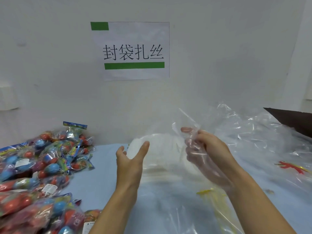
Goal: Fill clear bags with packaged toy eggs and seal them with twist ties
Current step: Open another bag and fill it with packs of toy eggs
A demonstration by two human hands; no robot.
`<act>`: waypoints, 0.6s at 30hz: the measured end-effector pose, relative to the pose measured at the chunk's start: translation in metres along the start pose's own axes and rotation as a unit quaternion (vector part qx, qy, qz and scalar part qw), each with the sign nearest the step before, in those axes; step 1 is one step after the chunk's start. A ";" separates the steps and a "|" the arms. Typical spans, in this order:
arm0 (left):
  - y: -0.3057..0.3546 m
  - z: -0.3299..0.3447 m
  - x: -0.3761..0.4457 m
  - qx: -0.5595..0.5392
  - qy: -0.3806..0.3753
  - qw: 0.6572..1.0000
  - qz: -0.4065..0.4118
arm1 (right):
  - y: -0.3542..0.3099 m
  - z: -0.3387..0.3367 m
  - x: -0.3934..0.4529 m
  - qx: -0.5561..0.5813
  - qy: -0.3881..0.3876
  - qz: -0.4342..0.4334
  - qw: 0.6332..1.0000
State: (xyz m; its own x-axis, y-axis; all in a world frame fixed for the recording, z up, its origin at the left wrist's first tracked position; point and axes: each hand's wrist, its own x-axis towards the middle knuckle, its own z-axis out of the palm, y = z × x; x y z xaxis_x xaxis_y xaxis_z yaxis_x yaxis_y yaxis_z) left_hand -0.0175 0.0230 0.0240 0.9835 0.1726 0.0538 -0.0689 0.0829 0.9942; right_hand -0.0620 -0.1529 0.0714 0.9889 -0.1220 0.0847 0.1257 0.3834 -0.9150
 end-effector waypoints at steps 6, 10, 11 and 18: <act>-0.005 -0.005 0.008 -0.085 -0.206 0.972 -0.071 | -0.010 -0.010 -0.007 0.077 -0.115 0.092 0.986; -0.010 -0.006 0.016 -0.056 -0.121 0.990 0.043 | -0.012 -0.022 -0.003 -0.012 -0.044 0.076 0.996; -0.008 -0.009 0.018 -0.041 -0.087 0.993 0.074 | -0.013 -0.026 -0.002 -0.058 -0.025 0.070 0.996; -0.008 -0.018 0.019 0.049 -0.017 0.989 0.140 | -0.005 -0.036 0.006 -0.291 0.141 0.008 0.946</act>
State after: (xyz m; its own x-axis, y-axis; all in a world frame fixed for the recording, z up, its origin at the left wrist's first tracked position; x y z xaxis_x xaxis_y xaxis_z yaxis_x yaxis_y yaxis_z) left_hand -0.0008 0.0434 0.0155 0.9335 0.1429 0.3288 -0.3235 -0.0594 0.9444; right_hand -0.0600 -0.1885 0.0625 0.9197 -0.3911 0.0353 -0.0349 -0.1709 -0.9847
